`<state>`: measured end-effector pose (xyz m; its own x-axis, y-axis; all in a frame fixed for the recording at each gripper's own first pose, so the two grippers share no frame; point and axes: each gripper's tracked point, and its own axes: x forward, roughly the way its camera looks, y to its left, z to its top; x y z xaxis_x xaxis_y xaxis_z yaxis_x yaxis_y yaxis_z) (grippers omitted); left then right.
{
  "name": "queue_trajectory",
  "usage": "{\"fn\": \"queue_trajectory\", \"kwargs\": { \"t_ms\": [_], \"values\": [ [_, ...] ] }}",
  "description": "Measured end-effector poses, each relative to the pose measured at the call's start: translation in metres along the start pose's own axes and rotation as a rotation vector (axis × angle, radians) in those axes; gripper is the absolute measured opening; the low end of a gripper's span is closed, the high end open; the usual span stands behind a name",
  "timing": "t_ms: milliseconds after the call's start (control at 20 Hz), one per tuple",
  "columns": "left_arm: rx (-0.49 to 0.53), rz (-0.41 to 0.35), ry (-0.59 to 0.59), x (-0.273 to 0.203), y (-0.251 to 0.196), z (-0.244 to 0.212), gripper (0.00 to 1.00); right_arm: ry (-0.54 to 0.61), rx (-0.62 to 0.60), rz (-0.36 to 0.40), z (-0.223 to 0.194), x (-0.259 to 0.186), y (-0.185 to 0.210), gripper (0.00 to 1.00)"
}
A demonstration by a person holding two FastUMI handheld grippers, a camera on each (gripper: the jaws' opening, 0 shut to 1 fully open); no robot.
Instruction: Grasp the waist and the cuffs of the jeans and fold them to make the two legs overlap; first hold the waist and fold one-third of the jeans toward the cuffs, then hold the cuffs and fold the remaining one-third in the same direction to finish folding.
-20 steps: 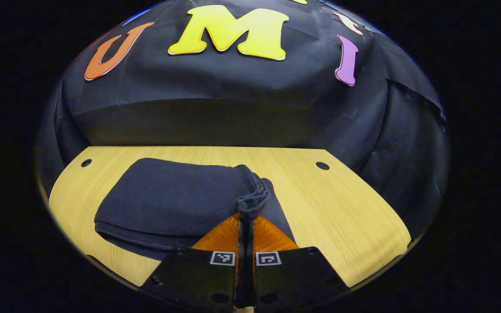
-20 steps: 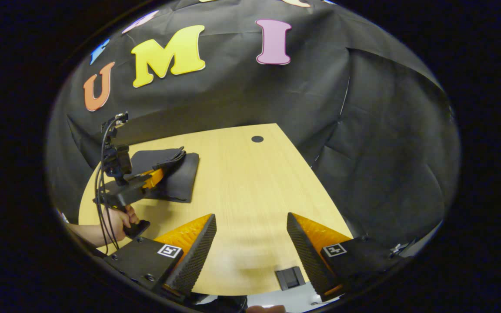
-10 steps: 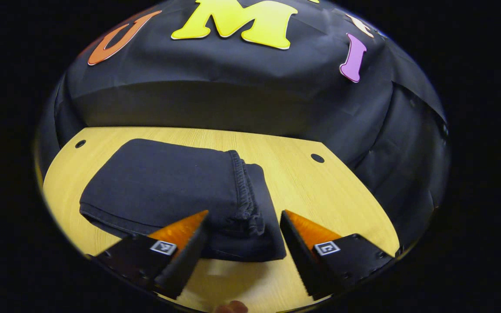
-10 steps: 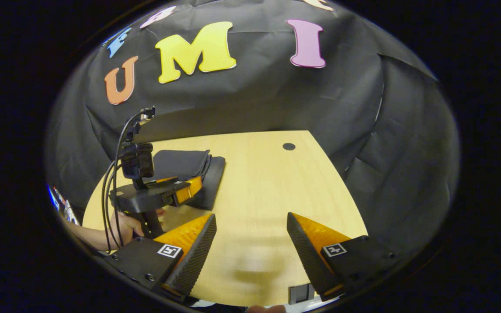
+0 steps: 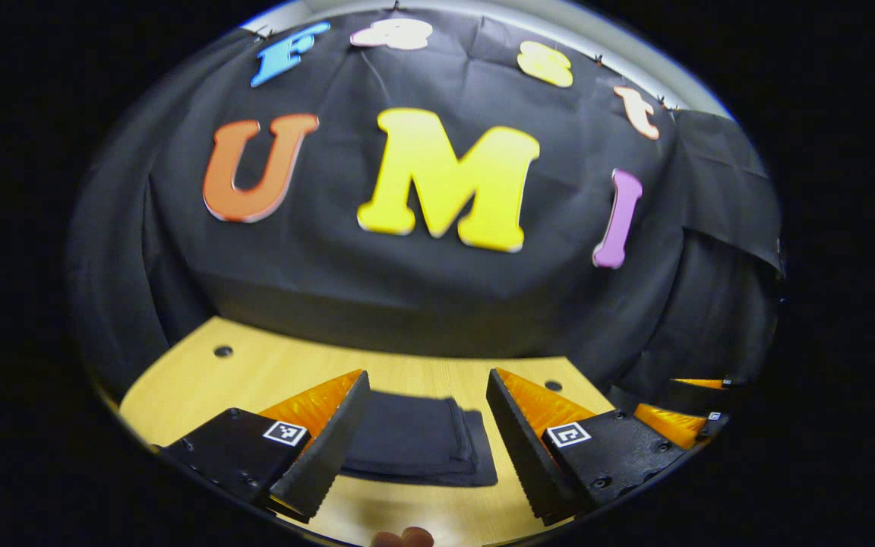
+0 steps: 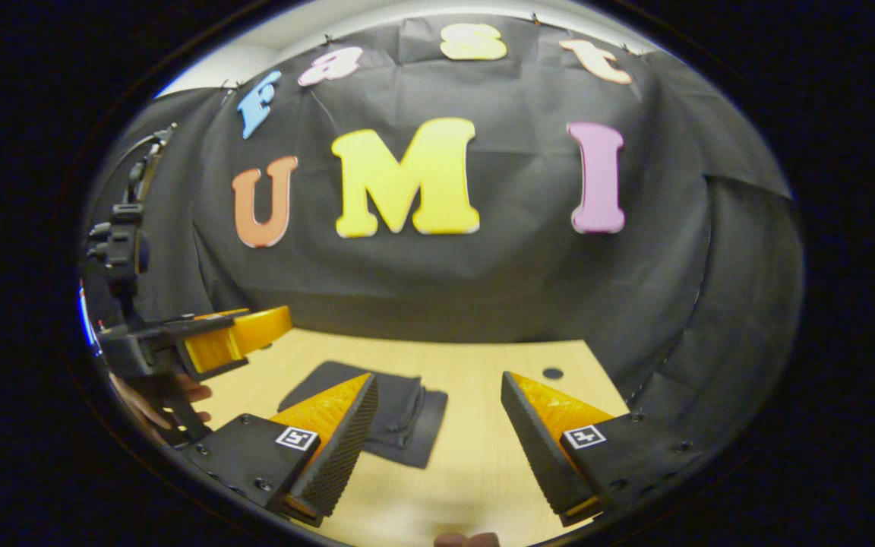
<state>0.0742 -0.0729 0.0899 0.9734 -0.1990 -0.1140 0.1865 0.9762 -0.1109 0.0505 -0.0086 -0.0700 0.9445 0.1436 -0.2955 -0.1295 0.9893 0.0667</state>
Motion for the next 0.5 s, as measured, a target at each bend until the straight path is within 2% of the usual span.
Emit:
{"fn": "queue_trajectory", "kwargs": {
  "t_ms": [50,250,350,400,500],
  "values": [
    [0.014,-0.001,-0.059,-0.014,0.007,0.023,0.98,-0.060,-0.012,-0.010,0.015,-0.012,0.015,1.00],
    [0.097,0.008,-0.204,-0.073,0.012,0.058,0.98,-0.282,-0.056,-0.080,0.079,-0.053,0.060,1.00],
    [0.101,0.022,-0.234,-0.093,0.021,0.072,0.98,-0.349,-0.059,-0.125,0.089,-0.073,0.075,0.99],
    [0.093,0.037,-0.237,-0.102,0.027,0.071,0.87,-0.367,-0.061,-0.144,0.088,-0.083,0.082,1.00],
    [0.087,0.045,-0.227,-0.118,0.035,0.060,0.88,-0.378,-0.071,-0.171,0.080,-0.100,0.095,0.98]
  ]
}}
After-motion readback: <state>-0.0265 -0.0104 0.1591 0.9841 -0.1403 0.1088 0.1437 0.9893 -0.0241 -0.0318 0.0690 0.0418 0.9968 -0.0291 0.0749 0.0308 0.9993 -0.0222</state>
